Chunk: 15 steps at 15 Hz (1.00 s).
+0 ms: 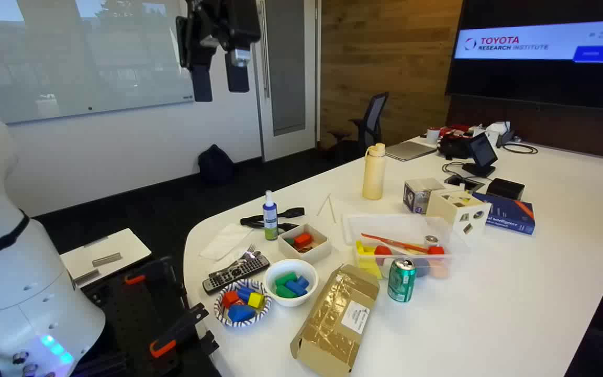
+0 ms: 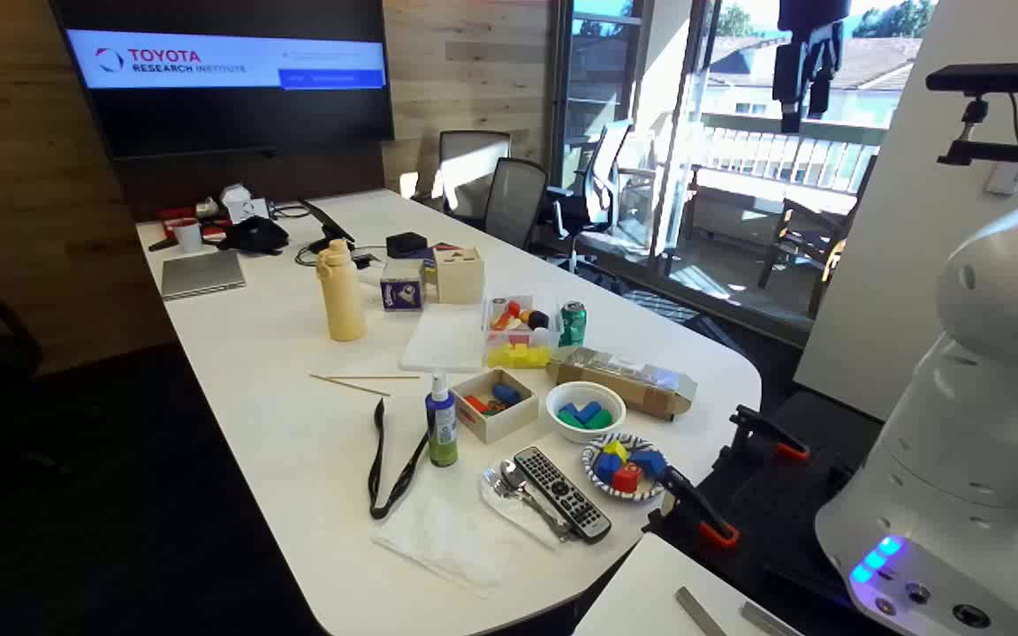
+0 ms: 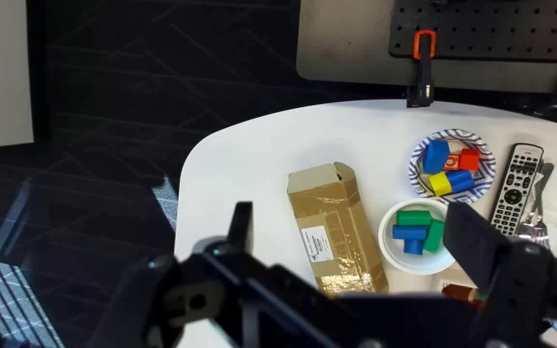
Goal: Move the white and blue bottle to the right.
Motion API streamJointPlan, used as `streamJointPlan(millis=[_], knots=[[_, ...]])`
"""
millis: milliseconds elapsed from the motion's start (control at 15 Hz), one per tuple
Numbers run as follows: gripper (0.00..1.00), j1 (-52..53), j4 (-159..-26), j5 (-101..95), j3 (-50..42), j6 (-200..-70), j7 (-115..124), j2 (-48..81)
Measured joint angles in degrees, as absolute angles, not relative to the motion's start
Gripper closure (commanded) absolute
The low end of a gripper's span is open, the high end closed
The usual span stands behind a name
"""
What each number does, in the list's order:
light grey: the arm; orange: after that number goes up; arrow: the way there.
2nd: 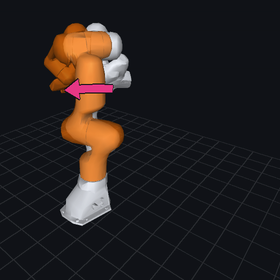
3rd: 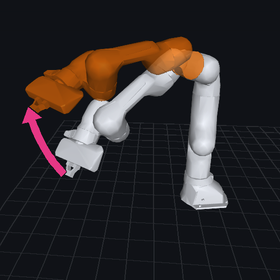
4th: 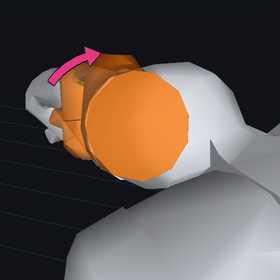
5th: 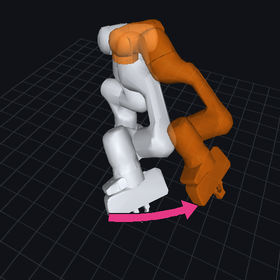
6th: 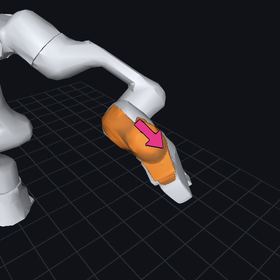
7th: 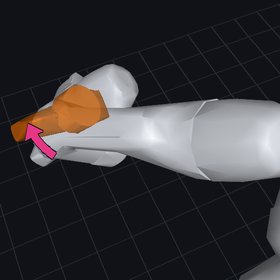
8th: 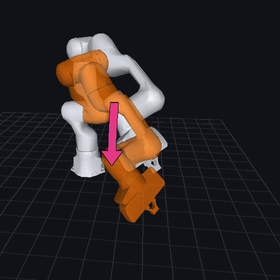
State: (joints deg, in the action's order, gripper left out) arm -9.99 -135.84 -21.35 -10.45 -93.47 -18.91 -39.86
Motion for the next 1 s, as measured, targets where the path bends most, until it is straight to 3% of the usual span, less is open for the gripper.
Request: streamJointPlan(millis=[600,1000], knots=[[0.00,-6.28,-136.03,-17.93,-9.30,-96.03,-15.83,-37.03],[0.00,3.67,-135.48,-7.51,1.43,-103.44,-6.52,-25.51]])
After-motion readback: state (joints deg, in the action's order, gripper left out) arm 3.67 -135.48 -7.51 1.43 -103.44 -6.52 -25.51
